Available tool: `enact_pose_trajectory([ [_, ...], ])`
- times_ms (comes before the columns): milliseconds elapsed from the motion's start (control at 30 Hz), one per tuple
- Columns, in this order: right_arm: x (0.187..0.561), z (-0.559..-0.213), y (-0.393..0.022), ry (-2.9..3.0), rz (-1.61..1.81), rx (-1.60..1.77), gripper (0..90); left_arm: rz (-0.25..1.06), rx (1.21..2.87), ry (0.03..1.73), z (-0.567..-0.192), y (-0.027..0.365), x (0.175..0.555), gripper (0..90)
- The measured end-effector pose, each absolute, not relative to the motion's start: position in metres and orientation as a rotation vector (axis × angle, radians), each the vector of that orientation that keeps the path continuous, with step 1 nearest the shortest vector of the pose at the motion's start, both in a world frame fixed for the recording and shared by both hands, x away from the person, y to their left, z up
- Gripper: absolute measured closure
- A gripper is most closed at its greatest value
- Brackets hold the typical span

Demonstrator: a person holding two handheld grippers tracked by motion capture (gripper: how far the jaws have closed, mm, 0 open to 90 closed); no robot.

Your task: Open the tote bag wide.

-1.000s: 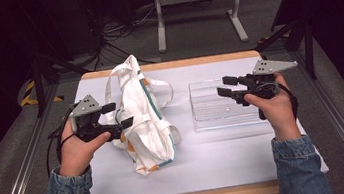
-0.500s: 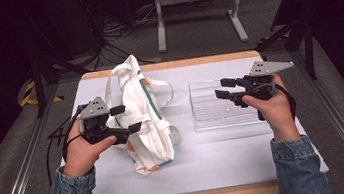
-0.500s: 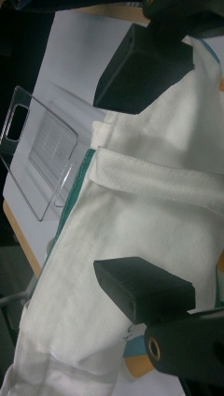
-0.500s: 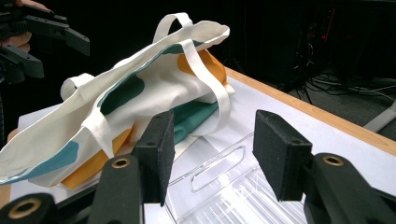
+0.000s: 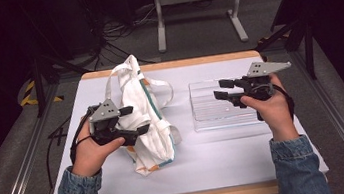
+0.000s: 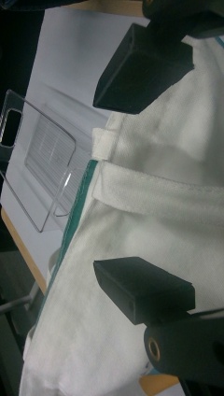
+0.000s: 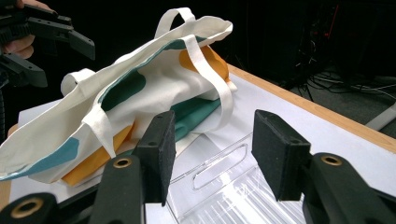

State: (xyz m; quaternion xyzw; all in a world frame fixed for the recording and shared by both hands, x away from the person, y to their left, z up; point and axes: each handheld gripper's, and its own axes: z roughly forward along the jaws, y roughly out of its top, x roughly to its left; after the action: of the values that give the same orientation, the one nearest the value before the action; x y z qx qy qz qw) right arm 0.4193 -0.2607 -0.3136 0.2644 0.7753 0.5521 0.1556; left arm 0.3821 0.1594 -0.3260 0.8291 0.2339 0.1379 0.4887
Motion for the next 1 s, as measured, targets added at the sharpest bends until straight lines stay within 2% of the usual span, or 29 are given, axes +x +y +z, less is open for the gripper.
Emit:
enact_pose_trajectory([
  [300,0.4188,-0.3147,-0.2588,2.232,1.576,0.755,49.1,0.325,2.018,0.557,-0.3344,0.1527,0.386,32.2],
  [400,0.4186,-0.3154,-0.2575,2.238,1.571,0.756,48.9,0.344,2.018,0.561,-0.3336,0.1552,0.3855,47.1],
  [467,0.4187,-0.3157,-0.2569,2.24,1.566,0.757,48.8,0.338,2.025,0.566,-0.333,0.1567,0.3848,53.4],
  [600,0.419,-0.3162,-0.2561,2.24,1.561,0.757,49.0,0.334,2.058,0.558,-0.3349,0.1549,0.3852,56.2],
  [733,0.4187,-0.3165,-0.2535,2.248,1.557,0.745,49.0,0.337,2.088,0.548,-0.3367,0.1528,0.3849,66.1],
  [833,0.4182,-0.3165,-0.2523,2.252,1.559,0.739,49.3,0.363,2.09,0.542,-0.3348,0.1537,0.3833,69.9],
  [933,0.4171,-0.3153,-0.2528,2.247,1.574,0.737,50.0,0.366,2.081,0.531,-0.3312,0.1558,0.381,80.7],
  [1000,0.4161,-0.3144,-0.2528,2.243,1.578,0.73,50.7,0.368,2.072,0.53,-0.3298,0.1565,0.3799,81.9],
])
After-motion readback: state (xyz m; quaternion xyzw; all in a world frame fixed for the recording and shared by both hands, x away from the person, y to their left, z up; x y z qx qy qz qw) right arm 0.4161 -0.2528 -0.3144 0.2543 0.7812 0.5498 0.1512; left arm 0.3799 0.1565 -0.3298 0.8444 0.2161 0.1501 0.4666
